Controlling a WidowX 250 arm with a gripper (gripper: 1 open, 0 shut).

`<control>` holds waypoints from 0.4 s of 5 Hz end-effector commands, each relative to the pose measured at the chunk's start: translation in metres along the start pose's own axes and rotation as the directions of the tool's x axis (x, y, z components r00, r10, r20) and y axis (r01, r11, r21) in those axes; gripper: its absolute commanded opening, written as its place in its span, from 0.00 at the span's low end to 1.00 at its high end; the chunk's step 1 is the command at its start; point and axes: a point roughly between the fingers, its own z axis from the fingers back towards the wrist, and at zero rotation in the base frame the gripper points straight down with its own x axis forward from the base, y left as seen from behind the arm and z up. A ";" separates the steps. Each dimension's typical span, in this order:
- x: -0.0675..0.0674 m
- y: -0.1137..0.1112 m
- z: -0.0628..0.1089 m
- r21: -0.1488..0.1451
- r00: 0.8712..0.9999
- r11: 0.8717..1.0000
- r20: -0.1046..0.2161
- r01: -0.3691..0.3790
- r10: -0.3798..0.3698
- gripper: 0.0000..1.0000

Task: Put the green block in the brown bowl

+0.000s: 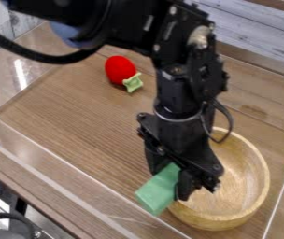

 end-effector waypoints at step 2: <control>0.015 0.001 0.009 -0.018 0.999 1.000 0.046 0.011 -0.010 0.00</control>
